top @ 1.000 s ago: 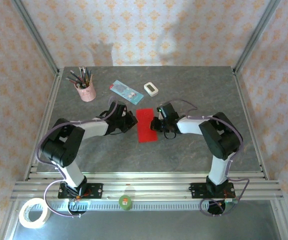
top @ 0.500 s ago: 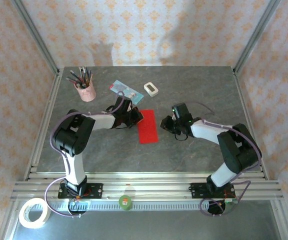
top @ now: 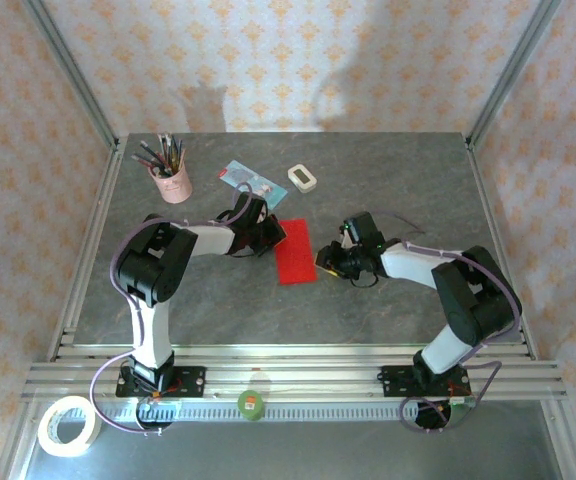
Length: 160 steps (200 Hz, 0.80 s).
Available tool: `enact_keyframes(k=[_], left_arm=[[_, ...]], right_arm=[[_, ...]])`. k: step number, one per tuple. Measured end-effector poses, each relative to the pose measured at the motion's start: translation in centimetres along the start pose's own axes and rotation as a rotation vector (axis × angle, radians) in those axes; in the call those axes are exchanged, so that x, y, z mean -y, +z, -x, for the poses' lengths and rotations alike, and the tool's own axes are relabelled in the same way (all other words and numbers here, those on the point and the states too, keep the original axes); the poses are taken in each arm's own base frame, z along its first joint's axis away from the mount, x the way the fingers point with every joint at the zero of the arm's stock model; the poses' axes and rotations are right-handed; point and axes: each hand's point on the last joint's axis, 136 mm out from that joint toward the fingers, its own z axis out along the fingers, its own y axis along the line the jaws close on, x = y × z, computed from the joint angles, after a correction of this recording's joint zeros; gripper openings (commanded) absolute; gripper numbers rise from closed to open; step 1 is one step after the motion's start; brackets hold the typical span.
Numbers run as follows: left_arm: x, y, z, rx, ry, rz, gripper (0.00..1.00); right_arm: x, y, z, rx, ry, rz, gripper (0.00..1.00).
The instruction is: Fold a paper plane with a square sheet of paper (pick it up from the middle)
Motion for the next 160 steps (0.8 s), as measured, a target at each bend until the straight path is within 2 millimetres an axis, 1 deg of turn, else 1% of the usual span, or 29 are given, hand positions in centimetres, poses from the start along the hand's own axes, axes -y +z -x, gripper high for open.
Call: enact_keyframes(k=[47, 109, 160], left_arm=[[0.0, 0.0, 0.0, 0.0, 0.0, 0.001, 0.03], [-0.1, 0.0, 0.0, -0.001, -0.001, 0.002, 0.03], [-0.1, 0.1, 0.0, -0.002, -0.001, 0.003, 0.03]], right_arm=[[0.9, 0.4, -2.6, -0.095, 0.02, 0.016, 0.33], [0.8, 0.8, -3.3, -0.132, 0.019, 0.031, 0.22], [0.7, 1.1, -3.3, -0.141, 0.03, 0.044, 0.21]])
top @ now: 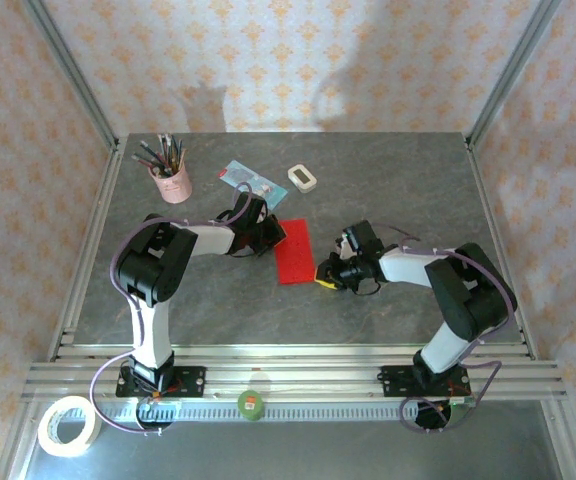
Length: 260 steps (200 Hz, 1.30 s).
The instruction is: Fold a paper plane with a square sheet of paper (pick it up from the middle)
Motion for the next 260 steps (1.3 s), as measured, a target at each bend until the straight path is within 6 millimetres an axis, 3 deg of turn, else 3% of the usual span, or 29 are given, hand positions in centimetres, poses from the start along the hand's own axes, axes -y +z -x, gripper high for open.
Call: enact_keyframes(k=[162, 205, 260], left_arm=[[0.0, 0.0, 0.0, -0.003, 0.0, -0.002, 0.03], [0.1, 0.0, -0.1, -0.006, 0.007, -0.005, 0.03], [1.2, -0.2, -0.8, -0.03, 0.039, -0.035, 0.05]], right_arm=[[-2.5, 0.5, 1.1, 0.027, -0.022, 0.093, 0.2], [-2.3, 0.8, 2.1, 0.045, -0.005, 0.053, 0.11], [-0.8, 0.7, 1.7, 0.038, 0.037, -0.018, 0.03]])
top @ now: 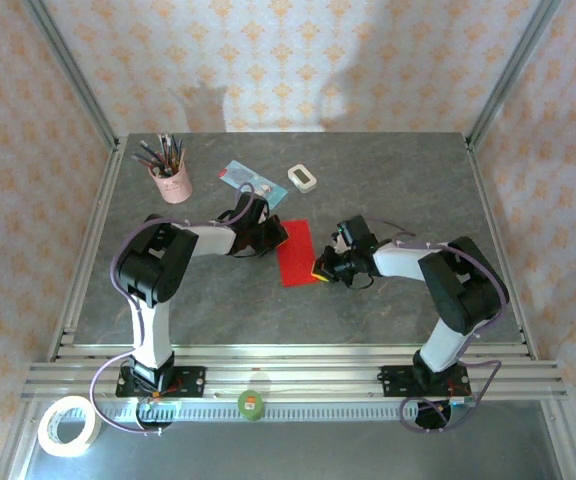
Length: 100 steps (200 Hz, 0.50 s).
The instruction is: Fold a paper plane with a square sheet of paper (pick it up from the middle)
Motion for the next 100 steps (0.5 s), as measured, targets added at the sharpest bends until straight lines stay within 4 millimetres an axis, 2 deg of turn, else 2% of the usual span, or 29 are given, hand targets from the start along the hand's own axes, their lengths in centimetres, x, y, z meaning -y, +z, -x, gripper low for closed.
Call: enact_keyframes(k=[30, 45, 75, 100], left_arm=[[2.0, -1.3, 0.4, 0.028, 0.028, -0.05, 0.05], [2.4, -1.5, 0.6, 0.036, 0.033, -0.062, 0.05], [1.7, -1.0, 0.4, 0.03, 0.026, -0.046, 0.05], [0.4, -0.2, 0.1, 0.015, 0.012, -0.012, 0.04]], right_arm=[[0.3, -0.7, -0.5, 0.013, 0.037, -0.005, 0.03], [0.4, -1.1, -0.7, 0.022, 0.06, -0.002, 0.03], [0.4, -1.4, -1.0, 0.035, 0.097, 0.002, 0.03], [0.2, -1.4, -1.0, 0.038, 0.111, 0.01, 0.03]])
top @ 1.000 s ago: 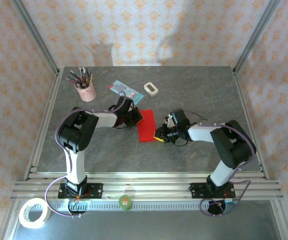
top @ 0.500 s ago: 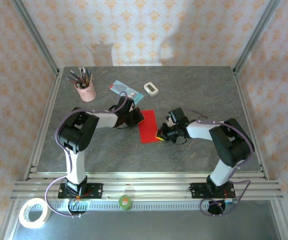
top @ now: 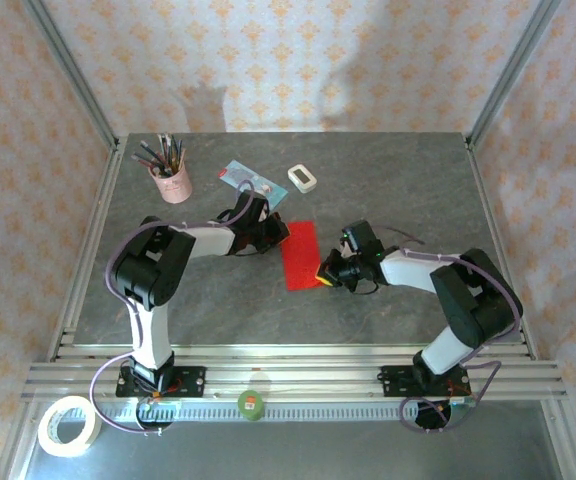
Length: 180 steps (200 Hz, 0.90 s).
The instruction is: Fold a paper plane with a square sheet of paper (pick it up from the middle)
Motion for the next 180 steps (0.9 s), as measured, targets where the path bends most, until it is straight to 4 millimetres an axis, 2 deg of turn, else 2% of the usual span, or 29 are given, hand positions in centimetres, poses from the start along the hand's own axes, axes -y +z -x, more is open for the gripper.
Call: enact_keyframes(k=[22, 70, 96, 135, 180], left_arm=[[-1.1, 0.6, -0.4, -0.017, -0.011, 0.027, 0.04], [-0.9, 0.7, -0.1, -0.014, -0.004, 0.03, 0.04], [-0.9, 0.8, -0.1, -0.013, 0.008, 0.029, 0.04], [-0.9, 0.8, 0.0, -0.014, 0.013, 0.03, 0.04], [-0.9, 0.8, -0.1, -0.016, 0.013, 0.032, 0.04]], right_arm=[[-0.3, 0.0, -0.1, -0.005, -0.003, 0.013, 0.04], [-1.3, 0.0, -0.4, -0.024, -0.017, 0.048, 0.05], [-2.6, 0.2, -0.2, -0.032, -0.036, 0.081, 0.04], [-4.9, 1.4, -0.1, -0.049, -0.078, 0.131, 0.02], [-6.0, 2.9, 0.3, -0.042, -0.082, 0.166, 0.0]])
